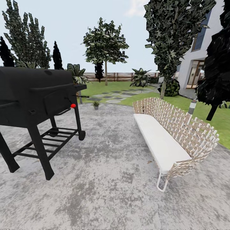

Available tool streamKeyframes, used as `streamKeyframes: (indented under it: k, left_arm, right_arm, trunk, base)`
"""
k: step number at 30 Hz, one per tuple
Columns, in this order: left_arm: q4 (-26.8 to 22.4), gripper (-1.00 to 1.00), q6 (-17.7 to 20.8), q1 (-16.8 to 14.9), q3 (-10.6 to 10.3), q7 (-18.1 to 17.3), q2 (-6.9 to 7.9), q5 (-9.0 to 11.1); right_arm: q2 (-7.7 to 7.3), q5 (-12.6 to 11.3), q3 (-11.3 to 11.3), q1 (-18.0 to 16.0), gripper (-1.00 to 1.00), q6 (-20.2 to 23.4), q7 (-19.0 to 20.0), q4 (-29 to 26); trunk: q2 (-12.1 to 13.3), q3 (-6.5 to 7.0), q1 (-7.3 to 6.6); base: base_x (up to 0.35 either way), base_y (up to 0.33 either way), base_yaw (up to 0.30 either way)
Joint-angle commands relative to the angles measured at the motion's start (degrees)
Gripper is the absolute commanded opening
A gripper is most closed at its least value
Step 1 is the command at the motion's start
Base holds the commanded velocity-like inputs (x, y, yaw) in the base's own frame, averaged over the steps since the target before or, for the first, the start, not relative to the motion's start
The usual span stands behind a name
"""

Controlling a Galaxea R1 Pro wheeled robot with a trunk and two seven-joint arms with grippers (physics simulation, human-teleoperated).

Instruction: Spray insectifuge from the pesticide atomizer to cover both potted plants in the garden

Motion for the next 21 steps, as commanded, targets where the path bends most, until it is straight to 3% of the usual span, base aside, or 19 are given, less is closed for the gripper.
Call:
streamKeyframes:
  k: [1, 21]
  left_arm:
    - [0.04, 1.00, -0.19, -0.03, 0.01, 0.05, 0.00, 0.01]
    - [0.04, 1.00, -0.19, -0.02, 0.01, 0.05, 0.00, 0.01]
  right_arm:
    - [-0.01, 0.02, 0.01, -0.03, 1.00, -0.16, -0.01, 0.04]
    - [-0.01, 0.01, 0.01, -0.03, 1.00, -0.16, 0.17, 0.04]
  trunk:
    - [-0.44, -0.33, 0.22]
    - [-8.46, -5.73, 4.61]
  base:
    - [0.000, 0.000, 0.000]
    - [0.000, 0.000, 0.000]
